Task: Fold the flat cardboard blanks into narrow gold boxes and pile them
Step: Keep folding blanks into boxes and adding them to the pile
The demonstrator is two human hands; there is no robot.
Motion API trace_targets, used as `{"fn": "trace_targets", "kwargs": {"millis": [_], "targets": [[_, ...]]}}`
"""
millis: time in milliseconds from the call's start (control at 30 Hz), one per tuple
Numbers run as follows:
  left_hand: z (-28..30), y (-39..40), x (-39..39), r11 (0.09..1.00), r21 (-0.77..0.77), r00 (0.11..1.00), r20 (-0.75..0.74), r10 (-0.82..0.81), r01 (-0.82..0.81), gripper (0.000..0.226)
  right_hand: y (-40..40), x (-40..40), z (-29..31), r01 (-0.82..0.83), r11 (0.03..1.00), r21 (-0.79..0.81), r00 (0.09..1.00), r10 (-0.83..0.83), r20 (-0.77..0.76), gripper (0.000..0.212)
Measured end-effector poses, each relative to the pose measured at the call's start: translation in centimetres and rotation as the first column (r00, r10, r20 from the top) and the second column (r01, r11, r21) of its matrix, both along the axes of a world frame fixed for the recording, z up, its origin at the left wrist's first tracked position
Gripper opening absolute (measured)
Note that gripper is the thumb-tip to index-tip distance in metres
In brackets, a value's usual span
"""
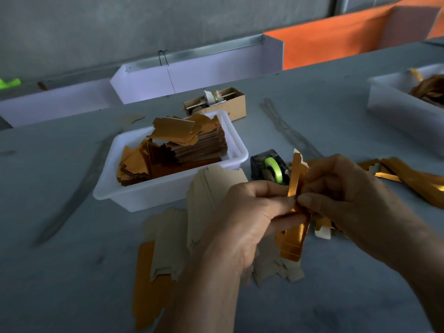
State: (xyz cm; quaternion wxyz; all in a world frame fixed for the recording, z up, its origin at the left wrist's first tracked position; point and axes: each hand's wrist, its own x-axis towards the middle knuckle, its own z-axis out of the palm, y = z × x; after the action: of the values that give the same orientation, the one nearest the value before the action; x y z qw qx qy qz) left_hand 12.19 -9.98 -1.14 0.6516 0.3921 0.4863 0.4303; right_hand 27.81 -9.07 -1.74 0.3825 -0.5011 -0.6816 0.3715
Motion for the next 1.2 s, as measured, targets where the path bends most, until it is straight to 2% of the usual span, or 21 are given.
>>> {"fn": "trace_targets", "kwargs": {"millis": [167,300,500,633,667,700,767,833,900,933,967,1000,1033,1067,1100,1133,1167,1200], "targets": [[0.3,-0.3,-0.2,0.999,-0.010,0.998,0.046,-0.043,0.044,0.010,-0.2,-0.4,0.3,0.045,0.999,0.007,0.997,-0.045,0.059,0.024],[-0.1,-0.5,0.2,0.998,0.023,0.997,-0.052,0.052,-0.051,0.006,-0.7,-0.9,0.6,0.084,0.995,0.059,0.983,-0.093,0.157,0.025],[-0.3,-1.0,0.9,0.981,0.136,0.971,-0.173,0.163,-0.141,0.019,-1.4,-2.0,1.1,0.176,0.958,0.225,0.899,-0.250,0.359,0.027],[0.3,-1.1,0.6,0.944,0.276,0.944,-0.221,0.244,-0.179,0.024,-1.2,-2.0,1.6,0.290,0.923,0.253,0.799,-0.379,0.467,0.048],[0.4,-1.1,0.4,0.936,0.305,0.946,-0.212,0.244,-0.173,0.027,-1.1,-1.9,1.5,0.300,0.923,0.241,0.800,-0.382,0.464,0.052],[0.5,-1.1,0.2,0.932,0.323,0.952,-0.195,0.235,-0.164,0.030,-1.1,-1.8,1.4,0.287,0.938,0.195,0.842,-0.344,0.416,0.053],[0.4,-1.2,0.1,0.943,0.288,0.970,-0.124,0.208,-0.165,0.030,-1.0,-1.9,0.9,0.217,0.976,-0.028,0.968,-0.212,0.134,0.047],[0.4,-1.3,0.2,0.972,0.178,0.985,-0.043,0.165,-0.156,0.020,-1.1,-2.0,-0.1,0.078,0.964,-0.254,0.974,-0.128,-0.186,0.028],[-0.1,-1.5,0.0,0.972,0.208,0.977,-0.155,0.146,-0.112,0.012,-0.7,-1.6,-1.5,0.099,0.945,-0.311,0.945,-0.187,-0.269,0.015],[-0.6,-1.5,-0.3,0.951,0.291,0.941,-0.281,0.186,-0.101,0.011,-0.3,-1.3,-2.2,0.156,0.936,-0.315,0.931,-0.246,-0.268,0.015],[-0.8,-1.5,-0.6,0.914,0.397,0.867,-0.421,0.268,-0.090,0.010,0.1,-0.6,-2.7,0.235,0.926,-0.294,0.922,-0.309,-0.235,0.018],[-1.0,-1.5,-1.1,0.865,0.499,0.727,-0.576,0.374,-0.050,0.012,0.5,0.2,-3.1,0.330,0.914,-0.237,0.910,-0.374,-0.177,0.021],[-1.1,-1.5,-1.6,0.831,0.553,0.518,-0.727,0.451,0.054,0.020,1.0,1.2,-3.5,0.419,0.894,-0.160,0.892,-0.438,-0.110,0.021],[-1.2,-1.3,-2.0,0.834,0.519,0.291,-0.840,0.458,0.186,0.031,1.7,2.3,-4.0,0.490,0.868,-0.076,0.869,-0.493,-0.026,0.019],[-1.6,-1.1,-2.3,0.855,0.422,0.111,-0.906,0.408,0.302,0.038,2.3,3.4,-4.6,0.529,0.848,0.005,0.844,-0.527,0.099,0.015],[-2.3,-0.9,-2.5,0.870,0.314,-0.003,-0.940,0.340,0.381,0.042,2.8,4.2,-5.0,0.539,0.840,0.059,0.808,-0.535,0.246,0.009],[-2.8,-0.9,-2.6,0.882,0.241,-0.034,-0.960,0.278,0.405,0.043,3.1,4.8,-5.4,0.533,0.842,0.078,0.757,-0.516,0.400,0.012],[-3.2,-0.9,-2.7,0.892,0.216,-0.013,-0.970,0.241,0.396,0.043,3.1,5.2,-5.7,0.530,0.845,0.076,0.706,-0.489,0.512,0.019]]}}
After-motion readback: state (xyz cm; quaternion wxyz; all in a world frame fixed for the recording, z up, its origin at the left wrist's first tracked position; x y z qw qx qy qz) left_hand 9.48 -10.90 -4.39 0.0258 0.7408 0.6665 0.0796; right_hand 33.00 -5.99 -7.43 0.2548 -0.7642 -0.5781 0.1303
